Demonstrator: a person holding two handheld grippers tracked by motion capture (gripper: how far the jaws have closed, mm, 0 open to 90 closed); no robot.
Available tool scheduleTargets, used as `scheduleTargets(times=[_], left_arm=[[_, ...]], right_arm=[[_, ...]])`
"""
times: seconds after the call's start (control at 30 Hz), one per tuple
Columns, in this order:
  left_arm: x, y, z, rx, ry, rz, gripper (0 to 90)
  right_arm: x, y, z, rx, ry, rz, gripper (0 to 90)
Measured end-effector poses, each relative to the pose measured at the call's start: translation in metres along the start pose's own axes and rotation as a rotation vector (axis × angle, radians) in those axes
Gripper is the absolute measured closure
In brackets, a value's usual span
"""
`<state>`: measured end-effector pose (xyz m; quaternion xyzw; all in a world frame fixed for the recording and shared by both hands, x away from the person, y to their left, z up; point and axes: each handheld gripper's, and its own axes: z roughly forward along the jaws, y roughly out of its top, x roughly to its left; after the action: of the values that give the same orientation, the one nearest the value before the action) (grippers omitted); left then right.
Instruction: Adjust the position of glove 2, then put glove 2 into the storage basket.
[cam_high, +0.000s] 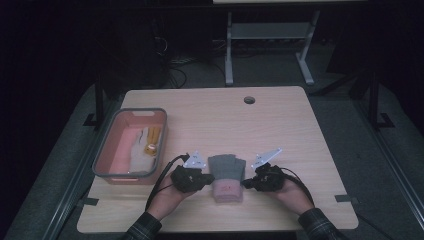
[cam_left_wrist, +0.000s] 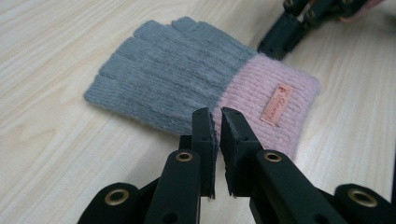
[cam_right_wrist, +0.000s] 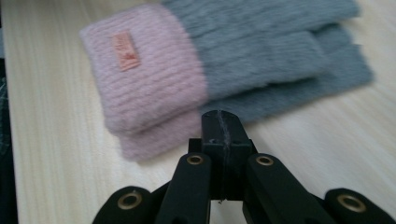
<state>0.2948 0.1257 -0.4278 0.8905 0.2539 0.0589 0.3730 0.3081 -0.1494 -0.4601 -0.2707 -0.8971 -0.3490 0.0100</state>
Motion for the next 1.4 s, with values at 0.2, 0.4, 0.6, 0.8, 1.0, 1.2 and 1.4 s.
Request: scheduleTargets(times=[0.2, 0.4, 0.6, 0.8, 1.0, 1.2, 1.4], left_arm=[[0.010, -0.001, -0.007, -0.013, 0.025, -0.029, 80.8], [0.020, -0.004, -0.015, -0.029, 0.045, -0.066, 74.6], [0.025, -0.004, -0.015, -0.010, 0.049, -0.083, 59.9], [0.021, 0.002, -0.009, 0.018, 0.059, -0.079, 36.3], [0.011, 0.008, 0.004, 0.058, 0.053, -0.053, 17.9], [0.007, 0.012, 0.020, 0.088, 0.052, -0.045, 13.3], [0.002, 0.010, 0.036, 0.137, 0.055, -0.017, 13.2]], right_arm=[[0.016, 0.009, 0.012, -0.005, 0.048, -0.044, 90.0], [0.035, 0.024, 0.032, -0.010, 0.075, -0.106, 90.0], [0.044, 0.030, 0.039, -0.025, 0.056, -0.133, 89.8], [0.030, 0.018, 0.016, -0.066, -0.015, -0.070, 74.3], [0.008, -0.004, -0.010, -0.089, -0.118, 0.000, 50.7], [-0.011, -0.033, -0.030, -0.084, -0.277, 0.051, 29.0], [-0.033, -0.054, -0.041, -0.093, -0.358, 0.114, 23.4]])
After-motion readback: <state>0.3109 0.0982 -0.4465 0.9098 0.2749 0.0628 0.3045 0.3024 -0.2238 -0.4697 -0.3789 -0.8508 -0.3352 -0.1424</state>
